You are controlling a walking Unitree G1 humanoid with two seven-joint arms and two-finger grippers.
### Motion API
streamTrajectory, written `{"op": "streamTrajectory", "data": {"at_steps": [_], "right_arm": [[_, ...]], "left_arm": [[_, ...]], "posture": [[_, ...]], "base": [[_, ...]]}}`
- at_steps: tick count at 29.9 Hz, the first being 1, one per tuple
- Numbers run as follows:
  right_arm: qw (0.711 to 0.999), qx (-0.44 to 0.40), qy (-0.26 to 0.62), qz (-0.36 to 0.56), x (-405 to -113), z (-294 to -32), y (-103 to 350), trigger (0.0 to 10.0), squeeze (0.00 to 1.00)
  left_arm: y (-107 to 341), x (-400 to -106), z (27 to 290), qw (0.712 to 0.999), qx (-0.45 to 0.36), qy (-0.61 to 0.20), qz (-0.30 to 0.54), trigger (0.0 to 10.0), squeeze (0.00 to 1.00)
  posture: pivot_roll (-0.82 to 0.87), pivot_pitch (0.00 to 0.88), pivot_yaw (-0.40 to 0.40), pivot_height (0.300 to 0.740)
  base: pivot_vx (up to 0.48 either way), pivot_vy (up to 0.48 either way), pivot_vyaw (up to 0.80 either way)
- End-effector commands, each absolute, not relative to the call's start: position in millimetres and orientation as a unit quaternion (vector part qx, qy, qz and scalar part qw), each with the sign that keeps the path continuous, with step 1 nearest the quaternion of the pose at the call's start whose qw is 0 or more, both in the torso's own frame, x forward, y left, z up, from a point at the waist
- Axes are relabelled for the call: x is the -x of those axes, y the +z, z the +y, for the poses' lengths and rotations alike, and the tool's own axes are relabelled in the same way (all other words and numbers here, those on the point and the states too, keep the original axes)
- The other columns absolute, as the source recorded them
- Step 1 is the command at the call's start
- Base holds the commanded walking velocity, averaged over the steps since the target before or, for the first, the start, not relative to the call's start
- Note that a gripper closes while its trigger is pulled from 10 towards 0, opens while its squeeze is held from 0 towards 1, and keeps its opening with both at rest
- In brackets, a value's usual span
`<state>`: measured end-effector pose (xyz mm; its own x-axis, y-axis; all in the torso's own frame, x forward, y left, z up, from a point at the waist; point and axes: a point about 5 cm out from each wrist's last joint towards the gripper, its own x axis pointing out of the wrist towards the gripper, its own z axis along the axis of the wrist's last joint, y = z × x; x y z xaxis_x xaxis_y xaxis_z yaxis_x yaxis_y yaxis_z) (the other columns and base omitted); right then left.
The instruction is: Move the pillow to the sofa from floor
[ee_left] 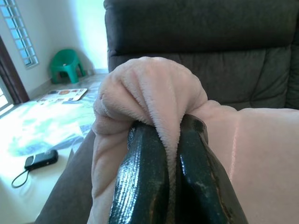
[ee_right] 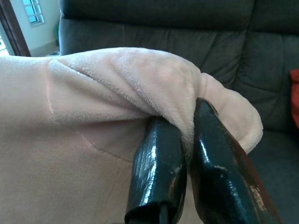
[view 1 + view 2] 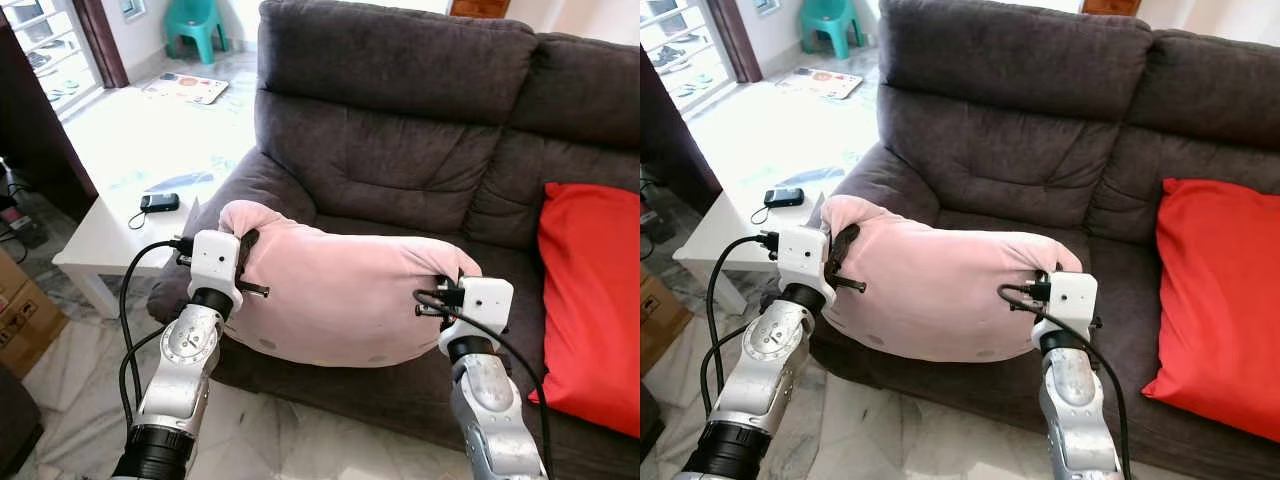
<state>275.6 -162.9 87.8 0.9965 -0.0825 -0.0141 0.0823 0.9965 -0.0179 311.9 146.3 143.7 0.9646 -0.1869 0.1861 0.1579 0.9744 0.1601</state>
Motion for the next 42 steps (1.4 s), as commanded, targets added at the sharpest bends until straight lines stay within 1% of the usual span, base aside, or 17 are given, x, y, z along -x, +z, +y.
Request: {"op": "streamTrajectory", "data": {"at_steps": [1,3,11,13,15,24,27,39,42], "right_arm": [[0.998,0.006,-0.065,-0.001,-273,-173,88,10.0,0.0],[0.998,0.001,-0.068,-0.005,-276,-169,90,10.0,0.0],[0.998,-0.011,-0.058,-0.029,-287,-158,101,10.0,0.0],[0.998,-0.011,-0.053,-0.031,-287,-156,102,10.0,0.0],[0.998,-0.01,-0.052,-0.029,-287,-155,101,10.0,0.0],[0.999,-0.008,-0.04,-0.034,-292,-149,105,10.0,0.0],[0.999,-0.006,-0.037,-0.035,-293,-148,106,10.0,0.0],[0.999,-0.006,-0.032,-0.037,-294,-146,108,10.0,0.0],[0.999,-0.005,-0.032,-0.038,-295,-146,108,10.0,0.0]], "left_arm": [[154,-311,162,0.987,-0.082,-0.052,-0.13,10.0,0.0],[155,-313,163,0.987,-0.084,-0.053,-0.13,10.0,0.0],[158,-318,160,0.986,-0.08,-0.058,-0.133,10.0,0.0],[157,-318,158,0.987,-0.078,-0.059,-0.131,10.0,0.0],[157,-317,157,0.986,-0.077,-0.063,-0.132,10.0,0.0],[156,-318,155,0.986,-0.074,-0.066,-0.133,10.0,0.0],[156,-317,155,0.986,-0.07,-0.067,-0.135,10.0,0.0],[155,-316,151,0.986,-0.067,-0.073,-0.137,10.0,0.0],[156,-317,151,0.986,-0.065,-0.075,-0.138,10.0,0.0]], "posture": [[0.1,0.0,-0.02,0.74],[0.1,0.0,-0.005,0.74],[0.09,0.0,0.007,0.74],[0.09,0.0,0.005,0.74],[0.09,0.0,0.005,0.74],[0.11,0.0,-0.007,0.74],[0.11,0.0,-0.009,0.74],[0.1,0.0,-0.014,0.74],[0.1,0.0,-0.015,0.74]], "base": [[0.0,0.0,-0.69],[0.0,0.0,-0.69],[0.0,0.0,-0.69],[0.0,0.431,-0.69],[0.0,0.446,-0.69],[0.0,0.0,-0.69],[0.0,0.48,-0.69],[0.0,0.0,-0.69],[0.0,0.456,-0.69]]}}
